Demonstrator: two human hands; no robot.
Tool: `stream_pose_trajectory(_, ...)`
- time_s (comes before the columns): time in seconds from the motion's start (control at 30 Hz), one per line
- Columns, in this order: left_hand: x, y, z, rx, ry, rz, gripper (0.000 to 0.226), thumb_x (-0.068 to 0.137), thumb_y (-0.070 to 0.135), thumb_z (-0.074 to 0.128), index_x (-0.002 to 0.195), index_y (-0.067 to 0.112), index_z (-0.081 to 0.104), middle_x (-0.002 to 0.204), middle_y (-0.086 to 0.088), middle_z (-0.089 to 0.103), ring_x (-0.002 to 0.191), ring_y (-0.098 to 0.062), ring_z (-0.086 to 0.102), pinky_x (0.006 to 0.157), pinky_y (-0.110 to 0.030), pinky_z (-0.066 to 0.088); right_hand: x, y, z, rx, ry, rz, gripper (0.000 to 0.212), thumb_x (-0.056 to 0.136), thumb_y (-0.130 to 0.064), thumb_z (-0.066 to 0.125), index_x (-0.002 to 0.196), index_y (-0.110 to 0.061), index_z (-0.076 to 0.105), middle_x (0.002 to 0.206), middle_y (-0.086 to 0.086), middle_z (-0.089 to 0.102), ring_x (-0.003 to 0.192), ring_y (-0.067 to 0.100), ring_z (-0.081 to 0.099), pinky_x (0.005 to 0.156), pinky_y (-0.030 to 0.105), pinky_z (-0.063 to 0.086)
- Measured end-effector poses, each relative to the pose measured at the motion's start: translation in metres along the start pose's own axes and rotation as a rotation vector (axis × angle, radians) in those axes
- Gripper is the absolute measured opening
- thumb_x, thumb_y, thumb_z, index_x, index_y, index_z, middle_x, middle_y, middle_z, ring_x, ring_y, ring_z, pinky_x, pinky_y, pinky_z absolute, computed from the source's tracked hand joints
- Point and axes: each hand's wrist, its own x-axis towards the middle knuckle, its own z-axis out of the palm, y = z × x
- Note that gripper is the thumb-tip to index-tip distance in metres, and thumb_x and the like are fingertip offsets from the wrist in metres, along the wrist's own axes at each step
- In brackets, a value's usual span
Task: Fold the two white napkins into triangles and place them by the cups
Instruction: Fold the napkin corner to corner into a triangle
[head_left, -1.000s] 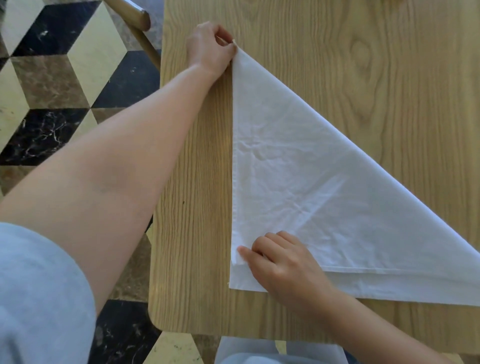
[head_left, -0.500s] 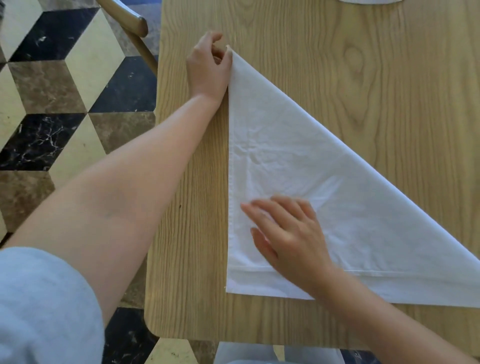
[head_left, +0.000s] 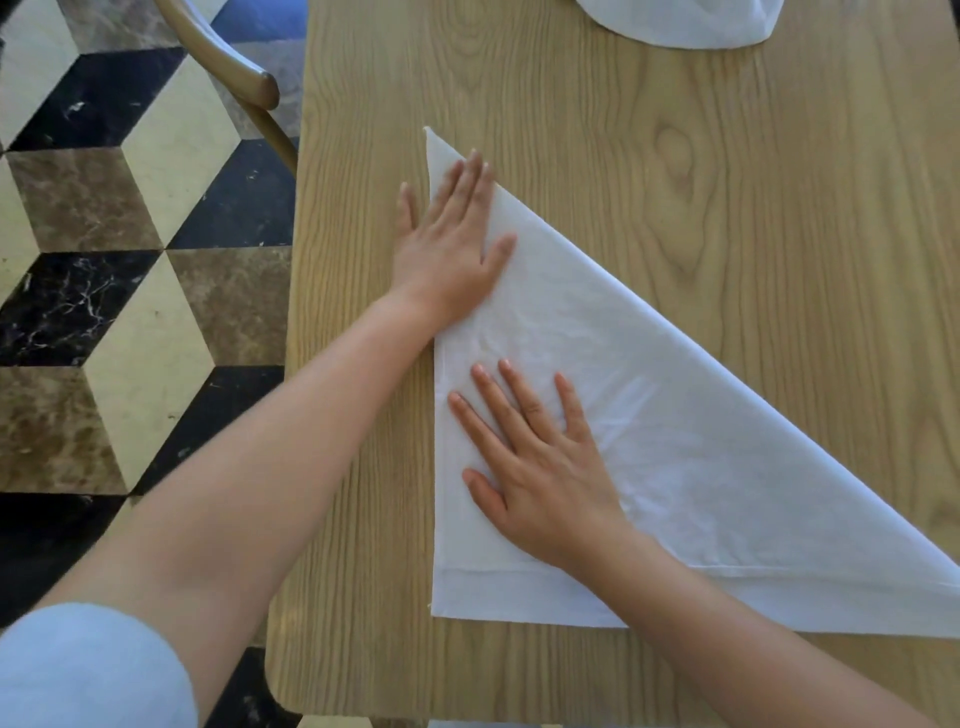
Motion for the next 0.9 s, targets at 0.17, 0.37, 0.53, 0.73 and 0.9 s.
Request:
stream_pose_trajectory(0.17,0.038,-0.012,-0.012,-0.001,-0.019,-0.143,0.064,0.097,0.045,0.019,0.150,0.015,-0.003,0.159,0.003,-0.007,0.145,-0.009,-0.008,0.116,-0.046,-0.006,0.001,0.000,0.002,-0.031,0.022,0.009,0.060,0.092,-0.045,0.034,0.147,-0.021,0.027,0.155,0.005,0.021,0.144,0.025,0.015,0.111,0.056,0.015)
stream_pose_trajectory(0.37,-0.003,0.019,-0.003,0.022,0.066,-0.010,0.067,0.097,0.045,0.024,0.150,0.010,0.000,0.159,-0.002,-0.003,0.145,-0.011,-0.004,0.115,-0.042,-0.009,0.000,-0.001,0.004,-0.016,0.027,0.009,0.061,0.092,-0.045,0.035,0.147,-0.021,0.026,0.156,0.005,0.018,0.144,0.025,0.013,0.112,0.056,0.014)
stream_pose_trajectory(0.53,-0.004,0.024,0.001,-0.037,0.052,-0.162,0.079,0.092,0.055,0.032,0.149,0.009,0.002,0.159,-0.007,-0.004,0.146,-0.017,-0.005,0.117,-0.041,-0.002,0.001,-0.001,-0.005,0.045,0.009,0.014,0.057,0.093,-0.043,0.032,0.145,-0.021,0.032,0.154,0.003,0.023,0.143,0.023,0.018,0.113,0.056,0.016)
stream_pose_trajectory(0.73,0.001,0.019,0.002,-0.034,0.000,-0.122,0.082,0.090,0.061,0.028,0.150,0.013,-0.002,0.159,-0.007,-0.008,0.145,-0.017,-0.009,0.116,-0.042,-0.005,0.052,0.023,-0.037,0.335,0.385,0.375,0.050,0.094,-0.024,0.028,0.141,-0.011,0.038,0.150,0.004,0.035,0.140,0.020,0.028,0.114,0.046,0.013)
stream_pose_trajectory(0.9,0.003,0.011,0.002,-0.022,-0.010,-0.105,0.059,0.098,0.041,0.020,0.150,0.022,-0.001,0.159,0.000,-0.007,0.145,-0.011,-0.008,0.115,-0.048,-0.007,0.101,0.044,-0.019,0.137,0.151,0.500,0.056,0.099,-0.035,0.021,0.149,-0.013,0.008,0.159,0.001,0.003,0.145,0.014,-0.002,0.114,0.047,-0.008)
